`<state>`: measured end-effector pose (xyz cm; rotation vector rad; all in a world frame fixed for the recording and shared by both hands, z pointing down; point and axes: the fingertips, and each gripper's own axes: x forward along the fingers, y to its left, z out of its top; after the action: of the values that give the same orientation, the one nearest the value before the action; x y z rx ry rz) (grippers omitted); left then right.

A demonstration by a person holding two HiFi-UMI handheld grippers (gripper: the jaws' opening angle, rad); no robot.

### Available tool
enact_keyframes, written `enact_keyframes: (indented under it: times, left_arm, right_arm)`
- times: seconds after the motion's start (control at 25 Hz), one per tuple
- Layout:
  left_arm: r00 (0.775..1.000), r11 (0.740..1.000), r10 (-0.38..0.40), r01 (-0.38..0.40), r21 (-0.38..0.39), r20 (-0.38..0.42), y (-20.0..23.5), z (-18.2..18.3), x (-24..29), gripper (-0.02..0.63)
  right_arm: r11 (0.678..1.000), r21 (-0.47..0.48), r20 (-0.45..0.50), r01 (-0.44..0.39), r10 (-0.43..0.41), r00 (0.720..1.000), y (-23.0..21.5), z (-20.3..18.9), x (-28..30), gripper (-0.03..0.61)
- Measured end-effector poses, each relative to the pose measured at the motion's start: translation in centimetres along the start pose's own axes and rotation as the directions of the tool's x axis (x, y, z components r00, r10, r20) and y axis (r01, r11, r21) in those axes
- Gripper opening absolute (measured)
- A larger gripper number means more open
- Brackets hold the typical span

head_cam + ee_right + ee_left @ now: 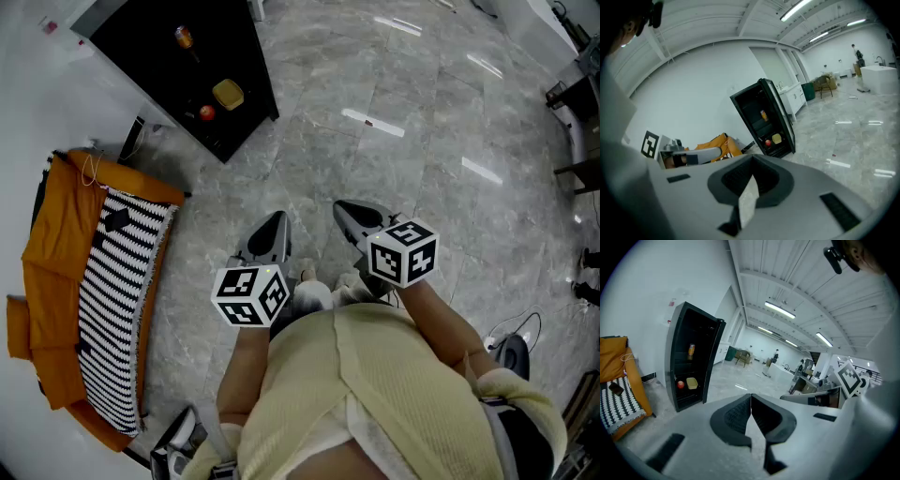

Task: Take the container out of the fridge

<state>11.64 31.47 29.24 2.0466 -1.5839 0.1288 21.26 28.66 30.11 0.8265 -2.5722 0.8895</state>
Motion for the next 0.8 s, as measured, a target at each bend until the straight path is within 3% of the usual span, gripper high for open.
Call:
enact_keyframes:
  times: [0.36,0.8]
  left_arm:
    - [1.000,1.000,-0.023,0.023,-0.009,-0.019,0.2,0.0,0.9,0.023]
    - [0.999,0.999,-0.024,0.022,-0.045,-0.030,4.6,0.8,1.5,0.023]
  right_arm:
    - [0.996,0.082,0.029,-0.023,0.021,0.999,-0.1,0.8,0.4,0.028]
    - [0.997,0.071,-0.018,0.004,-0.003,1.000,0.5,1.2,4.2,0.028]
